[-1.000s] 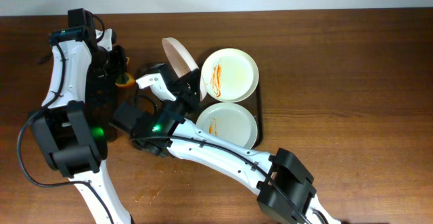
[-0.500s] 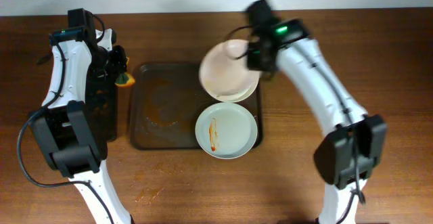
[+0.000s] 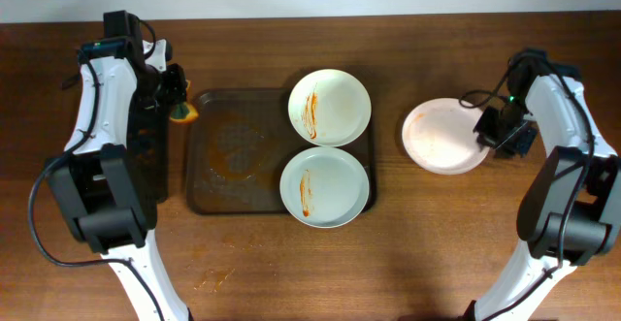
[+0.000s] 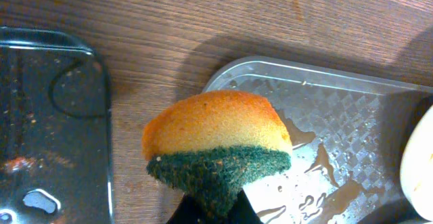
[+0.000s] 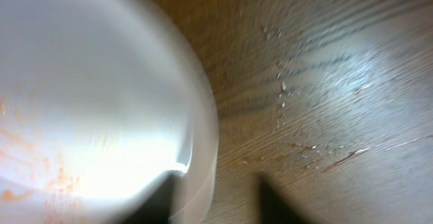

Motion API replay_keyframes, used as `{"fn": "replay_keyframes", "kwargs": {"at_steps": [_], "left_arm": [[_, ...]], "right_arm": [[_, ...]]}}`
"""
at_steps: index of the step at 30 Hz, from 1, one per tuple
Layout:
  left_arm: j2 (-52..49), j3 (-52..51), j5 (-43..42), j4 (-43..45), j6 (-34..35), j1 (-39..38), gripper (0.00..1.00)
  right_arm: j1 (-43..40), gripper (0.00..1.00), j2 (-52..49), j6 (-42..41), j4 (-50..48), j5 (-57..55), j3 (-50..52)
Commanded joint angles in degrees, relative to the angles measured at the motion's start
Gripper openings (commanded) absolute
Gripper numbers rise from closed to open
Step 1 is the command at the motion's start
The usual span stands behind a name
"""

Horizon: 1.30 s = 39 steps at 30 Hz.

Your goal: Clean dirty plates on tray and stack at the side

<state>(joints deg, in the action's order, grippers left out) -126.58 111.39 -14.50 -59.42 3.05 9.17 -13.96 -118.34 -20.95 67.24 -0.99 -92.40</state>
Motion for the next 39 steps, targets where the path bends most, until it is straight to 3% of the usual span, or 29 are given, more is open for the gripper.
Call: {"fn": "replay_keyframes", "kwargs": {"at_steps": [1, 3, 6, 7, 10, 12, 15, 18, 22, 27, 31, 34, 36, 39], "left_arm": [[0.26, 1.36, -0.04, 0.44, -0.48, -1.01, 0.01], [0.26, 1.36, -0.04, 0.63, -0.48, -1.2, 0.01], [0.26, 1.36, -0.07, 0.87, -0.48, -1.68, 0.01], [0.26, 1.36, -0.07, 0.85, -0.48, -1.95, 0.01], [0.26, 1.36, -0.07, 0.85, -0.7, -3.15, 0.01], [0.26, 1.36, -0.24, 0.81, -5.99, -5.11, 0.01], [0.26, 1.36, -0.24, 0.79, -10.36, -7.91, 0.01], [0.26, 1.36, -0.13, 0.85, -10.49, -9.07, 0.01], [0.26, 1.36, -0.02, 0.85, -10.45, -9.01, 0.01], [0.26, 1.36, -0.02, 0.9, -10.38, -9.01, 0.01], [0.26, 1.36, -0.04, 0.9, -10.38, -9.01, 0.01], [0.26, 1.36, -0.28, 0.68, -10.43, -9.01, 0.01], [0.26, 1.38, -4.39, 0.13, -10.45, -8.81, 0.01], [0.26, 1.38, -18.49, -0.68, -12.55, -6.4, 0.01]], "right_arm": [[0.0, 0.62, 0.79, 2.6, 1.27, 1.22, 0.07], [0.07, 0.63, 1.36, 7.85, 2.82, 10.14, -2.34], [2.49, 0.59, 2.82, 22.4, 1.11, 47.95, -3.19], [4.48, 0.55, 2.82, 23.34, 1.36, 48.76, -3.06], [11.67, 0.43, 2.82, 22.08, 1.68, 42.95, -1.73], [18.01, 0.4, 2.82, 16.0, 0.35, 35.78, -0.48], [25.27, 0.39, 2.82, 5.18, -0.13, 17.75, -0.37], [30.62, 0.4, 2.75, 0.24, -0.11, 10.4, -0.37], [36.3, 0.39, 2.69, -3.43, -0.17, 7.52, 0.94], [36.87, 0.39, 2.69, -5.22, 0.87, 6.6, 5.22], [36.94, 0.27, 2.69, -6.56, -2.21, 10.49, 9.18], [37.73, 0.06, 2.69, -6.58, -4.28, 11.98, 10.08], [37.73, 0.04, 2.69, -6.54, -4.59, 13.57, 10.05], [37.75, 0.04, 2.93, -4.33, -8.48, 22.29, 9.49]]}}
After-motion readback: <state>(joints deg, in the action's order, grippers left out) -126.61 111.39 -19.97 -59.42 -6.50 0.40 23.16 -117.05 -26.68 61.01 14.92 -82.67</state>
